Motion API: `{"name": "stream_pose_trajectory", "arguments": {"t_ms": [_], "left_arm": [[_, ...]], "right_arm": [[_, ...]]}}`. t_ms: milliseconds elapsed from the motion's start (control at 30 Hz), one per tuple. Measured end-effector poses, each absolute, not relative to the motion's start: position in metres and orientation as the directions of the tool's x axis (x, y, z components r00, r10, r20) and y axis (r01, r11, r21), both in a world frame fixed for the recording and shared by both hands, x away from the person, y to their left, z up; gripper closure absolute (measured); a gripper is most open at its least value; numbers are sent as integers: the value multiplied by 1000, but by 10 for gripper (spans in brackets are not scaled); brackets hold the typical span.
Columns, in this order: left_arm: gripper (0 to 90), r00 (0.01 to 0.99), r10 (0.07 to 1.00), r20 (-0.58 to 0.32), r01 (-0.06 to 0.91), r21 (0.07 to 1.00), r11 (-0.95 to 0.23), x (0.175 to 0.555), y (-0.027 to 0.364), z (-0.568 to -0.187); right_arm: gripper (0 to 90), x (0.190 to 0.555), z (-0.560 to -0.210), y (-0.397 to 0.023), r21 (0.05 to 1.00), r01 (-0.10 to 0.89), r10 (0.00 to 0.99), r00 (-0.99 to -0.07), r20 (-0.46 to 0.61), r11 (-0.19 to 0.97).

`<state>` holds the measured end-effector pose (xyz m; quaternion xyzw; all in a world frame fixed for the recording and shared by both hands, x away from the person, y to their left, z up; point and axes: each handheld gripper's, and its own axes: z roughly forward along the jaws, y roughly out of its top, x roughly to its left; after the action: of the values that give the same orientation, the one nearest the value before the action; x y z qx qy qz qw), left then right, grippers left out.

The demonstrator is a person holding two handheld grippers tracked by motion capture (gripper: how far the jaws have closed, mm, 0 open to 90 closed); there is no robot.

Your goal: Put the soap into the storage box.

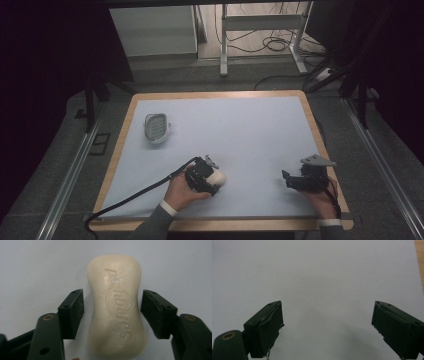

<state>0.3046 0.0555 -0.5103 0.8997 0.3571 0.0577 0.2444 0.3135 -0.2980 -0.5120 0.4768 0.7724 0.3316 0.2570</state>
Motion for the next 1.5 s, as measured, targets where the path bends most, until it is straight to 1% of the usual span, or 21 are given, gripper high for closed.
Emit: {"name": "stream_pose_trajectory", "arguments": {"t_ms": [33,67,100,133,233,600,833,1267,1500], "left_arm": [[417,742,666,-73,612,480,-629,304,55,-511],[435,742,666,-73,612,480,-629,304,55,-511],[435,744,664,-74,611,478,-631,303,55,-512],[467,744,665,-68,610,474,-634,303,54,-513],[483,744,665,-61,608,475,-636,303,54,-513],[493,750,659,-52,597,483,-641,305,57,-511],[493,756,650,-74,590,507,-629,308,65,-501],[494,734,674,-76,597,546,-588,318,83,-486],[494,723,687,-75,605,551,-576,325,95,-476]], "right_arm": [[100,313,-512,-298,759,565,908,-412,-79,323],[100,313,-512,-298,759,565,908,-412,-79,323],[100,313,-511,-298,759,565,908,-412,-81,324],[100,313,-511,-299,760,565,908,-412,-79,322],[100,313,-511,-299,760,564,908,-411,-80,322],[100,313,-509,-302,765,562,911,-404,-80,316],[100,312,-509,-304,768,560,914,-397,-81,311],[100,313,-510,-304,765,564,915,-395,-82,312],[100,313,-510,-304,764,566,916,-393,-79,309]]}}
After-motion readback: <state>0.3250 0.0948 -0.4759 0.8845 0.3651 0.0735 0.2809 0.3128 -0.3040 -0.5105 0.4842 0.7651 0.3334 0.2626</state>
